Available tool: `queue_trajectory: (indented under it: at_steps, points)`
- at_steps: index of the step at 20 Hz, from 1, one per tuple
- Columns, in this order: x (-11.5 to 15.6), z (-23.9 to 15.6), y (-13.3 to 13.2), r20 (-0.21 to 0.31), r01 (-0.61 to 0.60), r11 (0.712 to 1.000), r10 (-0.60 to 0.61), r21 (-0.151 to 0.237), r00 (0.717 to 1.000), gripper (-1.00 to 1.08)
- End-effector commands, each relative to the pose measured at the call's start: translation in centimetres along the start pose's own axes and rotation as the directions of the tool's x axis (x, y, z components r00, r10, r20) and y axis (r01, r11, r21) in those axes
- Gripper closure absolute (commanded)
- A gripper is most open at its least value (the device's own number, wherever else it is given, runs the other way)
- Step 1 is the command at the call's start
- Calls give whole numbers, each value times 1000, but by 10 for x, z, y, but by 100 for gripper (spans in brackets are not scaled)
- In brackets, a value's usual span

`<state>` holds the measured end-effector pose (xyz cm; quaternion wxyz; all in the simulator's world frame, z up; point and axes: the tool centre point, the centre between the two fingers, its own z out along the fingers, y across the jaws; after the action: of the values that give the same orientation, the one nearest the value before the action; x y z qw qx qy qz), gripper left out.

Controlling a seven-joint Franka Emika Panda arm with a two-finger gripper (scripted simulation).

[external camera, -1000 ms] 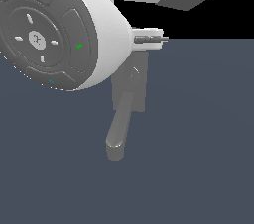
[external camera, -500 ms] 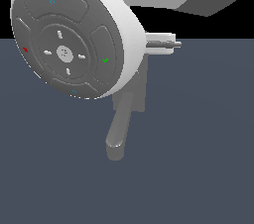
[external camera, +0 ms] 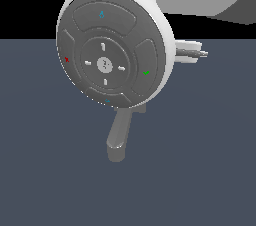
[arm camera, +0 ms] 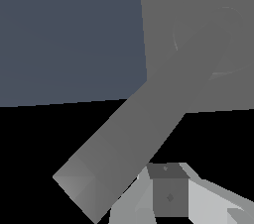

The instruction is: Turn on the faucet by rotating a designated handle.

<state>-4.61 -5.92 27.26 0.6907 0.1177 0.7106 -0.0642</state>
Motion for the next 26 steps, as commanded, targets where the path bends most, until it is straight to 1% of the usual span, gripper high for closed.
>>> queue_trajectory:
  at_steps: [1,2,3,26]
  points:
    - [-13,9,0,38,93,989,-89,-115,995,108]
    - [-13,9,0,38,93,989,-89,-115,995,108]
    - [-9,2,1,64,40,995,-34,-89,997,108]
    - [30,16,-53,40,93,989,-89,-115,995,108]
